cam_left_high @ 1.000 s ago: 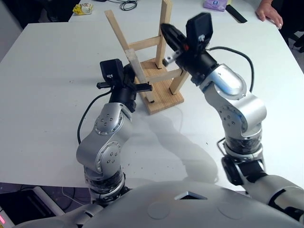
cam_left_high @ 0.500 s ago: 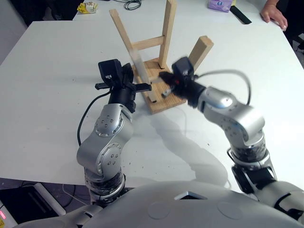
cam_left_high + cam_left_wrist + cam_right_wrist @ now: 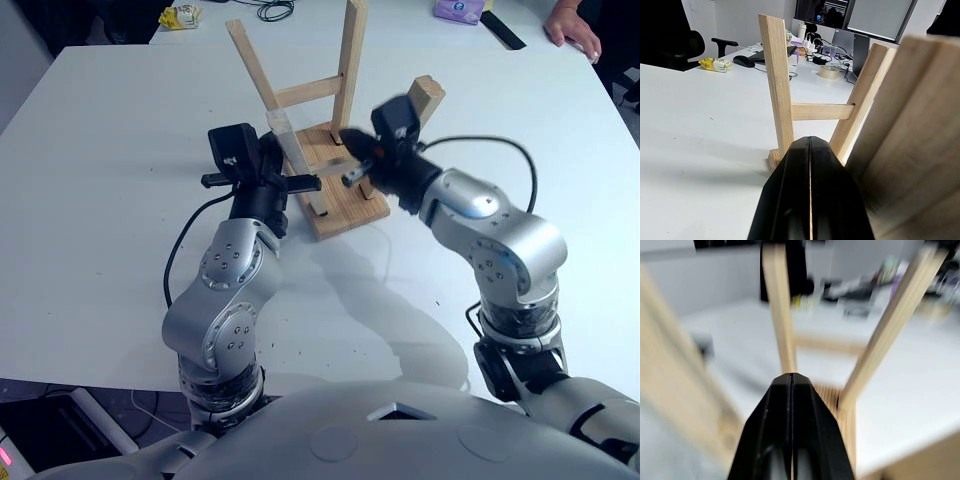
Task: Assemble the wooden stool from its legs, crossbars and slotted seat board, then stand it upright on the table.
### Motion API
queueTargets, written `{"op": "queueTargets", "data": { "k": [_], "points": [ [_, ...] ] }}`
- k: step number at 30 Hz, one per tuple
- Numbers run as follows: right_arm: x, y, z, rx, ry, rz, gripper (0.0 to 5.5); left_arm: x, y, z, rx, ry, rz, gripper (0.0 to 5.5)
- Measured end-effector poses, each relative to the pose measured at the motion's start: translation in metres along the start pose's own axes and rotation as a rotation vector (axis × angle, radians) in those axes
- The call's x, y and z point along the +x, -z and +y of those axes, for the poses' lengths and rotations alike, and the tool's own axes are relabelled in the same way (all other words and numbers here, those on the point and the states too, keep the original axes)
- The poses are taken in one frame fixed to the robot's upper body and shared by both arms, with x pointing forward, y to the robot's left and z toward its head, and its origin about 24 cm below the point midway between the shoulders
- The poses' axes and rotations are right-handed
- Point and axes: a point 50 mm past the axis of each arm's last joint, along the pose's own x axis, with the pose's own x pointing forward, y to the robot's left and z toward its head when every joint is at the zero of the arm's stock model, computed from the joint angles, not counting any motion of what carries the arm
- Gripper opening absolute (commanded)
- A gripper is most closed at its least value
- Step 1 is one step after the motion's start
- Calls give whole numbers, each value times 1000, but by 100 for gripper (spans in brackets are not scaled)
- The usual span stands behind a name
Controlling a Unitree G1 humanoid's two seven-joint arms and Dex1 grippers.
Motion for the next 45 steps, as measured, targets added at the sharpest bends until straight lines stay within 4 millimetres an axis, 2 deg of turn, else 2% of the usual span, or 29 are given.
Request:
{"op": "queueTargets", "data": {
  "k": [2,3,5,7,12,17,19,23,25,27,29,31,34,41,42,45],
  "points": [
    [3,-11,5,15,-24,-66,0,0,0,0,0,0,0,3],
    [4,-8,6,12,-32,-56,0,0,0,0,0,0,0,3],
    [6,11,6,-26,-28,41,0,0,0,0,0,0,0,3],
    [3,49,2,-83,-5,227,0,0,0,0,0,-1,-1,3],
    [0,54,2,-202,-10,251,0,-1,-1,1,-2,-6,-6,3],
    [1,48,1,-158,1,243,0,-2,-1,1,-2,-5,-8,3],
    [4,41,0,-79,16,189,0,-2,-1,2,-2,-6,-8,3],
    [10,-11,7,71,-12,-111,0,-2,-1,2,-3,-5,-6,3],
    [9,-24,10,81,-33,-188,0,-2,-1,3,-4,-8,-6,3],
    [8,-12,7,60,-34,-142,0,-2,-1,4,-4,-13,-6,3],
    [7,17,2,-18,-8,18,0,-2,-1,4,-5,-15,-5,3],
    [4,54,-1,-151,16,216,0,-2,-1,5,-5,-19,-5,3],
    [4,55,2,-221,9,230,0,-2,-1,5,-6,-19,-6,3],
    [6,45,3,-142,0,153,0,-1,-3,5,-6,-20,-15,3],
    [7,35,3,-97,-3,92,0,-1,-4,5,-7,-20,-18,3],
    [6,-15,-3,-2,-5,-145,0,1,-7,10,-18,-43,-41,3]
  ]
}}
